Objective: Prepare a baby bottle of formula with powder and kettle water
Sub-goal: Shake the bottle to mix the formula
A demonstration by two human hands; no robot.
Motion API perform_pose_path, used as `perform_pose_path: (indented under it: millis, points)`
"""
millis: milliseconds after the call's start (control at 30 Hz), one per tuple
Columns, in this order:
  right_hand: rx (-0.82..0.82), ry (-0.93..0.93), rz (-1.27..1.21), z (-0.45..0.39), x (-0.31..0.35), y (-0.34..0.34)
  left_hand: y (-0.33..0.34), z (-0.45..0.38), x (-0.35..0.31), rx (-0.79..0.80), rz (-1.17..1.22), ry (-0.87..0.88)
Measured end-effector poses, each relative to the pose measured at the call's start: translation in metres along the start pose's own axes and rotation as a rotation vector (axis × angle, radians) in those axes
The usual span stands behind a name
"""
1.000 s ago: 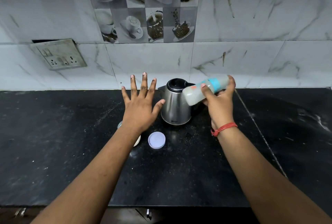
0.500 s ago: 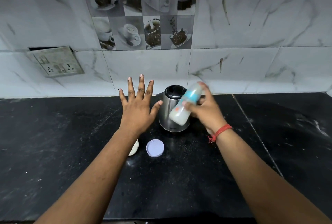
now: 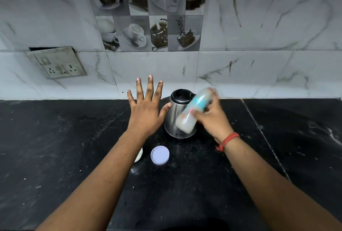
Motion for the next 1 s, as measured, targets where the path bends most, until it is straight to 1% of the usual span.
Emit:
perform_pose_path:
  millis: [33,67,100,167,200,233,267,300,333,367,400,433,467,500,533,600,633,667,700,733,767,800,833,900,933,967,1000]
  points:
    - [0.107,0.011,0.035,0.002,-0.003,0.010,0.000,-0.001,0.000,-0.001,-0.007,0.002]
    - [0.112,0.035,0.007,0.000,-0.003,0.008,0.000,-0.001,0.001,-0.001,-0.014,0.004]
    - [0.030,0.070,-0.088,-0.007,-0.002,-0.003,0.000,-0.002,0.002,0.000,-0.019,0.005]
    - [-0.225,0.091,-0.290,-0.015,0.001,-0.031,0.000,-0.004,0.003,0.004,-0.023,-0.001]
    - [-0.289,0.066,-0.285,-0.016,0.000,-0.037,0.000,-0.004,0.004,0.006,-0.023,-0.004]
    - [-0.266,0.033,-0.212,-0.015,0.004,-0.033,0.000,-0.005,0.004,0.006,-0.028,-0.002]
    - [-0.155,0.010,-0.102,-0.014,0.003,-0.020,0.000,-0.005,0.004,0.008,-0.035,0.002]
    - [0.003,0.010,-0.006,-0.011,-0.002,-0.002,0.001,-0.004,0.004,0.010,-0.036,0.002]
    - [0.090,0.023,0.024,-0.009,-0.006,0.006,0.001,-0.004,0.005,0.012,-0.037,0.001]
    - [0.075,0.052,-0.022,-0.011,-0.007,0.002,0.001,-0.003,0.007,0.011,-0.038,-0.002]
    - [-0.026,0.082,-0.132,-0.016,-0.006,-0.010,0.000,-0.004,0.008,0.007,-0.037,-0.005]
    - [-0.175,0.096,-0.261,-0.018,-0.005,-0.026,0.000,-0.005,0.008,0.007,-0.036,-0.005]
    - [-0.298,0.090,-0.330,-0.017,-0.005,-0.037,0.000,-0.005,0.008,0.010,-0.033,-0.004]
    - [-0.376,0.070,-0.316,-0.021,-0.006,-0.047,0.004,-0.014,0.003,0.016,-0.030,0.022]
    - [-0.338,0.047,-0.231,-0.025,-0.004,-0.044,0.008,-0.021,-0.002,0.022,-0.031,0.040]
    - [0.004,0.058,-0.049,-0.023,-0.007,-0.004,0.008,-0.022,-0.001,0.018,-0.032,0.033]
    - [0.085,0.098,-0.059,-0.022,-0.009,0.003,0.008,-0.022,0.001,0.015,-0.029,0.027]
    - [0.060,0.139,-0.129,-0.025,-0.009,0.000,0.008,-0.020,0.003,0.012,-0.026,0.019]
    - [-0.051,0.162,-0.238,-0.028,-0.006,-0.012,0.008,-0.017,0.006,0.011,-0.024,0.011]
    - [-0.203,0.162,-0.336,-0.029,-0.004,-0.027,0.008,-0.015,0.008,0.011,-0.025,0.009]
    - [-0.311,0.128,-0.369,-0.027,-0.001,-0.037,0.008,-0.015,0.008,0.008,-0.027,0.012]
    - [-0.343,0.069,-0.316,-0.025,0.004,-0.040,0.007,-0.016,0.008,0.002,-0.024,0.015]
    - [-0.276,0.017,-0.210,-0.022,0.010,-0.030,0.006,-0.017,0.008,-0.003,-0.019,0.014]
    - [0.048,0.006,-0.026,-0.014,0.005,0.009,0.008,-0.020,0.008,0.003,-0.026,0.011]
    - [0.131,0.023,-0.020,-0.012,0.002,0.018,0.008,-0.021,0.009,0.005,-0.031,0.008]
    - [0.101,0.033,-0.054,-0.014,0.003,0.013,0.008,-0.022,0.009,0.005,-0.032,0.008]
    - [-0.020,0.043,-0.149,-0.021,0.006,-0.001,0.008,-0.023,0.009,0.005,-0.031,0.009]
Point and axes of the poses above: each hand's wrist, its own z-axis away from the middle knuckle, its own y-axis out of the palm, x = y × z, the point moved 10 cm from there along -z, towards the middle knuckle, and after that the axes turned 10 degrees about -x, right-handed, at the moved point
